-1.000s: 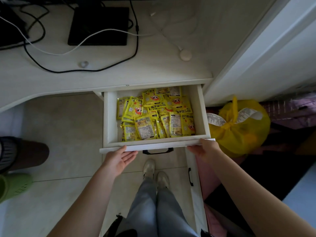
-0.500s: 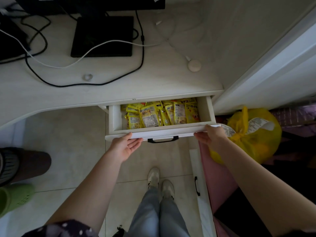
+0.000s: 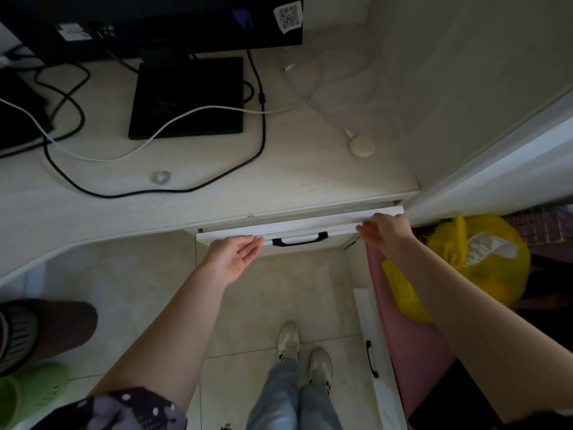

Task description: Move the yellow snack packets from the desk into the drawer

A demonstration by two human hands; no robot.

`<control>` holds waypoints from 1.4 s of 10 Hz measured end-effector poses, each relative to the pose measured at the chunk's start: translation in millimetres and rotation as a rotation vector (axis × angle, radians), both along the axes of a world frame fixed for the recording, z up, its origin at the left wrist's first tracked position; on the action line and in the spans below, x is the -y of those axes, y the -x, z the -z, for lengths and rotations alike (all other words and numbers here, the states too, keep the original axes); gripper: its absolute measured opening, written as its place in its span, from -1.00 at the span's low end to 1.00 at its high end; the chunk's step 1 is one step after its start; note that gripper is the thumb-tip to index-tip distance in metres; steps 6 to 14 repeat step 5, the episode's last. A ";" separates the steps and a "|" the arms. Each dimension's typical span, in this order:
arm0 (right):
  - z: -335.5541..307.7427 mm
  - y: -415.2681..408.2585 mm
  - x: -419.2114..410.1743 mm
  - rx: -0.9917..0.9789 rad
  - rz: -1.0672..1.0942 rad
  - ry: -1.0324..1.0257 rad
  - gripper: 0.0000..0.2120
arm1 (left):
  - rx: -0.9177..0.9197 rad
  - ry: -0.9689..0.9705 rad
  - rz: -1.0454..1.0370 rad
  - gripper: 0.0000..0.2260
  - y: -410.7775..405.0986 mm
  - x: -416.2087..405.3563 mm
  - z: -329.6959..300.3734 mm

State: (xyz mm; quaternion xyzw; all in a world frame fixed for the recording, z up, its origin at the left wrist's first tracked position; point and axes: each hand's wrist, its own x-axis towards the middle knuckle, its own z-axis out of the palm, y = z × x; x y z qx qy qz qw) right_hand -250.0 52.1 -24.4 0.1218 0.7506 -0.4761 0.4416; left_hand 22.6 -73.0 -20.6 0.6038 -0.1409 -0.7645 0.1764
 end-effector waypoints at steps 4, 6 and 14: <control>-20.9 -7.4 -16.7 0.109 -0.129 0.252 -0.30 | 0.108 0.232 0.245 -0.27 -8.9 -28.8 -23.1; -31.6 -7.9 -26.3 0.051 -0.149 0.222 -0.34 | 0.172 0.298 0.282 -0.32 -11.1 -40.5 -32.2; -31.6 -7.9 -26.3 0.051 -0.149 0.222 -0.34 | 0.172 0.298 0.282 -0.32 -11.1 -40.5 -32.2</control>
